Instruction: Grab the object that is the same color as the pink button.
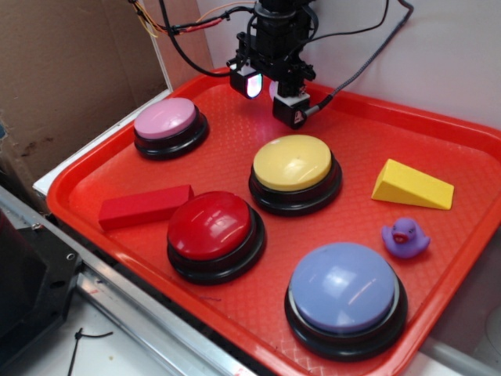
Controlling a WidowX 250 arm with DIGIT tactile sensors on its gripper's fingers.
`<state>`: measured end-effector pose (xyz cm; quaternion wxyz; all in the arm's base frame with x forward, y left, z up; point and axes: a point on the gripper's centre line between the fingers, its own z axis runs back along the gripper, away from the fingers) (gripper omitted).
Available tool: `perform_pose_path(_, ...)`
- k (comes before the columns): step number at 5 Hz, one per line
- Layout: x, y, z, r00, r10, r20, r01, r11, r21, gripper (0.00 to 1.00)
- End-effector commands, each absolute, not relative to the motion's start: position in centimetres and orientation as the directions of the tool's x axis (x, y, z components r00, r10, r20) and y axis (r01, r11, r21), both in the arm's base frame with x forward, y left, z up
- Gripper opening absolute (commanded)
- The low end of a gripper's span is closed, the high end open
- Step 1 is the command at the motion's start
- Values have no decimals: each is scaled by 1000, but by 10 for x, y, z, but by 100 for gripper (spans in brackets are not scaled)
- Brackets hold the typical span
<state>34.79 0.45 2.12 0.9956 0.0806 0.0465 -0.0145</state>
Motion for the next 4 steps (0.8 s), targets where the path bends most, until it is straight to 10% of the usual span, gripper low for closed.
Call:
perform_pose_path(1, 358, 18, 10, 996, -25, -88, 43, 979, 201, 100)
perform_pose_path(2, 360, 25, -6, 992, -25, -125, 48, 981, 186, 100)
perform_pose_path(3, 358, 25, -14, 989, -10, -147, 38, 982, 187, 0)
perform_pose_path(4, 358, 22, -13, 989, -18, -146, 46, 982, 186, 0)
